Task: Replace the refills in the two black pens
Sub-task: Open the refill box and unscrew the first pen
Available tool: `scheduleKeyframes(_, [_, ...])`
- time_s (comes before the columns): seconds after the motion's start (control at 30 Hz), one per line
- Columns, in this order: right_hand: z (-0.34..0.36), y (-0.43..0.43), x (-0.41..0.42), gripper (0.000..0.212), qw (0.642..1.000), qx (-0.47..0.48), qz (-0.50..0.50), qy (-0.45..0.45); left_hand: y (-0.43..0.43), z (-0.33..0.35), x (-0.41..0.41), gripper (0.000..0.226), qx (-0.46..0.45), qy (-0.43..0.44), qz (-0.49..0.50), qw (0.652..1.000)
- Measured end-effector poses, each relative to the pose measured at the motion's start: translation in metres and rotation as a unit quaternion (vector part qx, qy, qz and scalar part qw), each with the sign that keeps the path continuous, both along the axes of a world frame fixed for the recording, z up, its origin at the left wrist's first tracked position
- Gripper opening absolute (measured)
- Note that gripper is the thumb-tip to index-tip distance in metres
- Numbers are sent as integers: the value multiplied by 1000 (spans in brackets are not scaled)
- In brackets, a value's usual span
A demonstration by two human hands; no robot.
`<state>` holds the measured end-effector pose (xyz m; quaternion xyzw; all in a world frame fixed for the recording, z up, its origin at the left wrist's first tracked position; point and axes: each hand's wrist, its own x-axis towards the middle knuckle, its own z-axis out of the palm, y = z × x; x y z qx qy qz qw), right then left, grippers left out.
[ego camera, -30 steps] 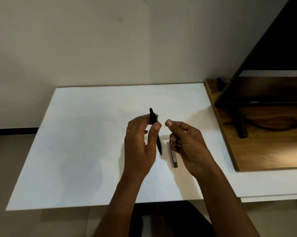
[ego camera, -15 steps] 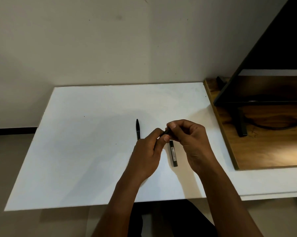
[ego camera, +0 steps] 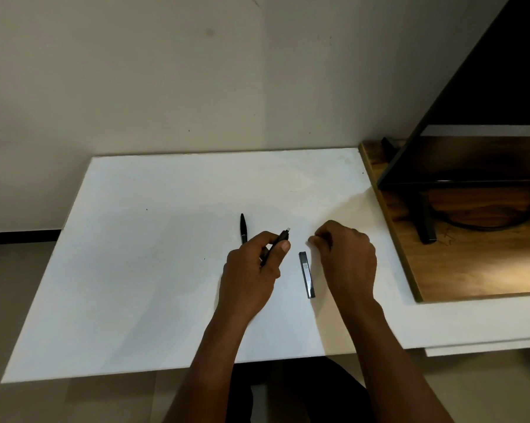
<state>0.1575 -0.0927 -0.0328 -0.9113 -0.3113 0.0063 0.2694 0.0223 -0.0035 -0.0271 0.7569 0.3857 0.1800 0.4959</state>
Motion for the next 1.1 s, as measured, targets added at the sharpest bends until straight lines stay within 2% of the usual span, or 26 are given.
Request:
scheduleKeyframes(0.1, [-2, 1, 0, 12, 999, -28, 13, -20, -1, -2, -1, 23, -5, 4, -4, 1000])
scheduleKeyframes(0.17, [-2, 1, 1, 14, 1000, -9, 5, 9, -1, -3, -1, 25, -4, 6, -4, 1000])
scheduleKeyframes(0.27, [-1, 1, 0, 27, 999, 14, -6, 48, 0, -3, -1, 26, 0, 7, -3, 1000])
scheduleKeyframes(0.4, [6, -1, 4, 16, 989, 93, -61, 99, 1, -5, -2, 25, -5, 12, -2, 1000])
scheduleKeyframes(0.47, [10, -6, 9, 16, 983, 102, -102, 110, 2, -7, -3, 25, 0, 19, -2, 1000])
scheduleKeyframes(0.53, [11, -12, 15, 14, 972, 99, -126, 174, 3, -8, -4, 24, -4, 20, -1, 1000])
scheduleKeyframes(0.6, [15, -16, 14, 9, 942, 99, -134, 292, 3, -8, -4, 22, -11, 19, -3, 1000])
scheduleKeyframes(0.67, [18, -15, 10, 11, 912, 95, -111, 384, 2, -9, -2, 20, -7, 20, -7, 1000])
scheduleKeyframes(0.7, [18, -14, 8, 9, 909, 83, -94, 398, 1, -9, -1, 19, -5, 22, -9, 1000])
scheduleKeyframes(0.9, [12, -12, 4, 15, 947, 24, -72, 312, -2, -11, -1, 16, 4, 34, -14, 999])
scheduleKeyframes(1.0, [11, -10, 6, 7, 975, -18, -38, 220, 1, -10, -1, 18, 7, 37, -5, 999])
scheduleKeyframes(1.1, [8, -9, 7, 5, 985, -41, -14, 166, 3, -8, -2, 21, 9, 36, 9, 999])
